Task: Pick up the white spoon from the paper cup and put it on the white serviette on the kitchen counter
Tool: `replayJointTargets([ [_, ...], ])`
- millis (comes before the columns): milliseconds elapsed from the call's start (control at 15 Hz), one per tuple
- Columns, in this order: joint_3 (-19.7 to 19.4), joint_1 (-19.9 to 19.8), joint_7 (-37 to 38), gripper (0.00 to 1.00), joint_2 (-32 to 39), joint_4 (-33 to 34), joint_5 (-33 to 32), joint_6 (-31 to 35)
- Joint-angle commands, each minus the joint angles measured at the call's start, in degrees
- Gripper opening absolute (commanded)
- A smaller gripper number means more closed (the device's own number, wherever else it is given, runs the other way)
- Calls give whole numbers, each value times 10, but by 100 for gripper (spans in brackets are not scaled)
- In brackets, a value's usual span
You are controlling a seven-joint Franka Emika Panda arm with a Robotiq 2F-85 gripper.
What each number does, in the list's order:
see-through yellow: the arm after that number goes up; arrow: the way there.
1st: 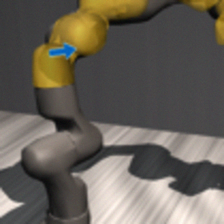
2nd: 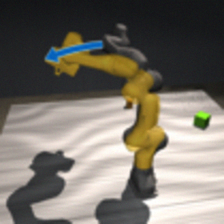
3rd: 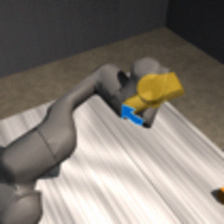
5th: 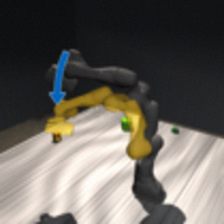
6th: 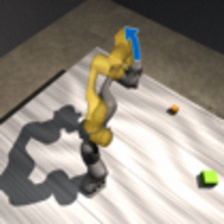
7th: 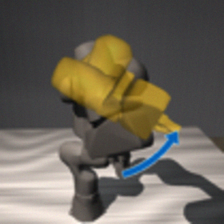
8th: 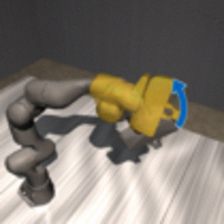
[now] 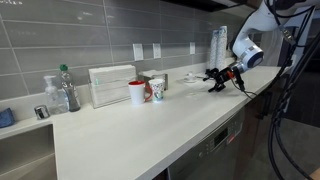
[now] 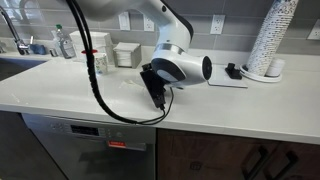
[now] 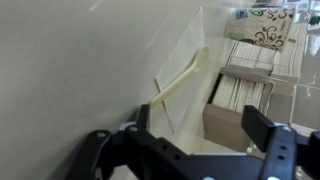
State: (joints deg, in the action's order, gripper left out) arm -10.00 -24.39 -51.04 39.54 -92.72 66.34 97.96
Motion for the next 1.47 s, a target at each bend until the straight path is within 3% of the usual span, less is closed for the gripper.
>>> replayJointTargets([
  [0,-9,14,1,100,-12,0,-18,32],
  [133,-19,28,3,100,-55,-20,-51,51],
  [467,-30,79,96,100,-187,-59,-226,65],
  [867,16,160,295,100,-325,-96,-442,96],
  [1200,54,208,434,100,-379,-130,-626,105],
  [1267,52,195,398,100,-352,-90,-572,86],
  [1400,58,200,407,100,-357,-92,-579,86],
])
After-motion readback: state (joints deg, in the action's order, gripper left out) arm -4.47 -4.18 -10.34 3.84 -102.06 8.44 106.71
